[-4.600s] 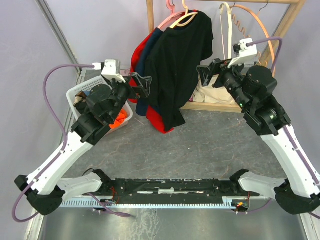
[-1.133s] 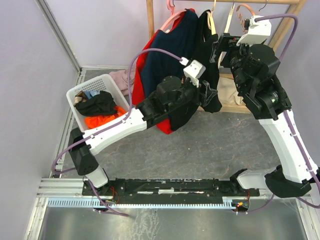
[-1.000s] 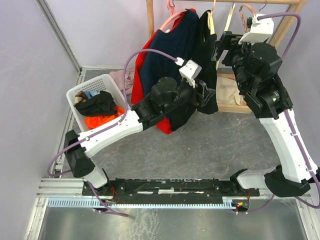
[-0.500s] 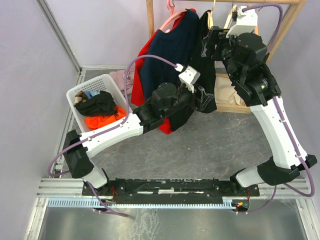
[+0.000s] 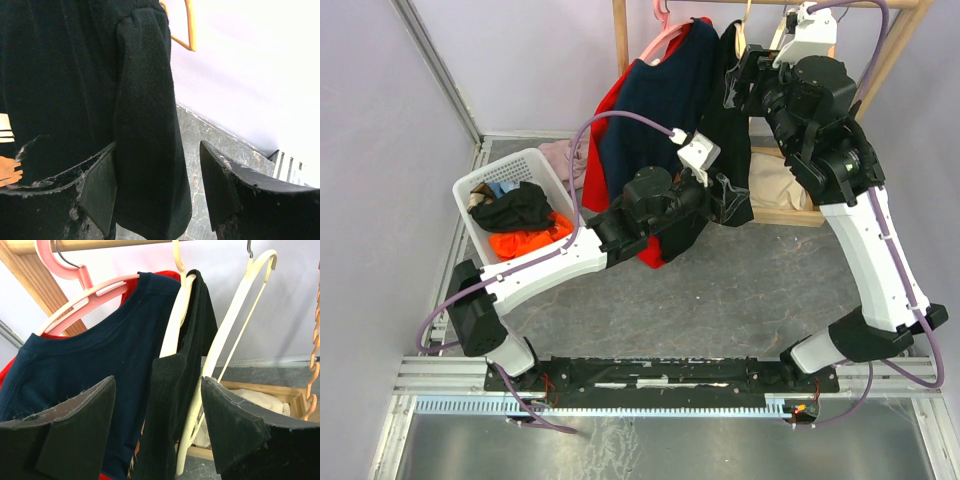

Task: Remove the t-shirt from the hanger
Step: Pick up the hanger from the clothesline.

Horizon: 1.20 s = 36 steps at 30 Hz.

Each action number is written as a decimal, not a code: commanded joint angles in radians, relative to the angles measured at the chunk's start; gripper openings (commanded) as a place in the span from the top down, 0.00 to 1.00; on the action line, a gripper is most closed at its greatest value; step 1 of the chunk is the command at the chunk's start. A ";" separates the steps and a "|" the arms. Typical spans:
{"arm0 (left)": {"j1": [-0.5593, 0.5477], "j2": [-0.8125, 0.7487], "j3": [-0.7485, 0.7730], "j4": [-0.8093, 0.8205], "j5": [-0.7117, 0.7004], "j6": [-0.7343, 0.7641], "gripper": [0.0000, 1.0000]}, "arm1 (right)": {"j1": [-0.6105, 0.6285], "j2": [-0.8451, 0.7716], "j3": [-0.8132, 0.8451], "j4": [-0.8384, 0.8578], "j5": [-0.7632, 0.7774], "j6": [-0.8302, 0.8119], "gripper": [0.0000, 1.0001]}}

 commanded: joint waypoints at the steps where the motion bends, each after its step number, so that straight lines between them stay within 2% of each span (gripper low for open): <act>1: -0.001 -0.027 0.012 0.058 0.022 -0.037 0.30 | -0.008 0.020 0.052 -0.036 0.018 0.021 0.24; 12: 0.000 -0.007 0.028 0.050 0.038 -0.040 0.31 | -0.019 0.054 0.064 -0.041 0.040 0.031 0.24; 18: -0.001 0.001 0.024 0.052 0.043 -0.045 0.30 | -0.021 0.071 0.073 -0.034 0.052 0.033 0.31; 29: 0.000 0.000 0.015 0.052 0.042 -0.051 0.30 | -0.025 0.079 0.073 -0.025 0.076 0.029 0.63; 33: 0.000 -0.005 0.008 0.048 0.030 -0.052 0.30 | -0.025 0.072 0.071 -0.018 0.097 0.018 0.82; 36: -0.001 -0.016 0.003 0.029 0.008 -0.047 0.30 | -0.026 0.066 0.070 -0.007 0.110 0.009 0.88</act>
